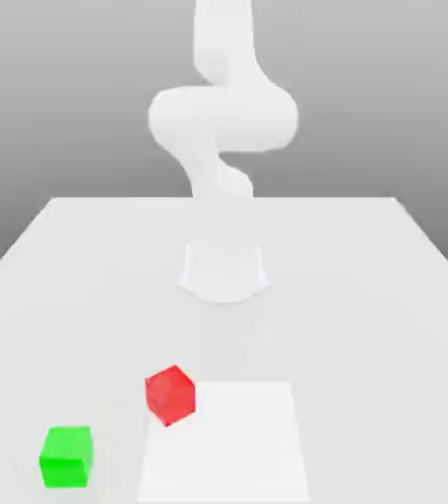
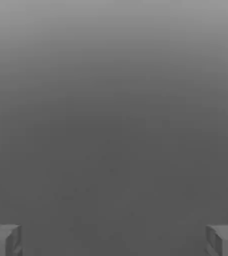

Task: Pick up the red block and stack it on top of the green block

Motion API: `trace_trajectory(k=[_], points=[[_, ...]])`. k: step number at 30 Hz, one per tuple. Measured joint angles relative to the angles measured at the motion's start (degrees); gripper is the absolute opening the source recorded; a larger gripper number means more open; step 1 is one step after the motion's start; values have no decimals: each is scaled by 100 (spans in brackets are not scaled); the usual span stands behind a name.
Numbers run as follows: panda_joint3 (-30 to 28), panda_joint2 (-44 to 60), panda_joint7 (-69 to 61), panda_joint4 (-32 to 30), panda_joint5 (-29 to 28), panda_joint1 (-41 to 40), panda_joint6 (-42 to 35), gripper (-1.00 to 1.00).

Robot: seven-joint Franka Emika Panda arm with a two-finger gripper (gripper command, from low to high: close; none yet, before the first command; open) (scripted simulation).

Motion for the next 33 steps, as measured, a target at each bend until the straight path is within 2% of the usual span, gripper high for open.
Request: trace_trajectory(k=[12, 17, 19, 23, 29, 30, 33], points=[[-1296, 2408, -2846, -1756, 120, 640, 1576, 0], [-1601, 3649, -4058, -2611, -153, 613, 2411, 0], [-1624, 4003, -4331, -2715, -110, 603, 2676, 0], [-1471, 4537, -4781, -2666, 395, 566, 3098, 0], [-717, 5344, -5517, -2552, 1416, 60, 3742, 0], [-574, 5450, -5589, -2541, 1516, -57, 3830, -100], [-574, 5450, -5586, -2541, 1514, -58, 3824, -100]])
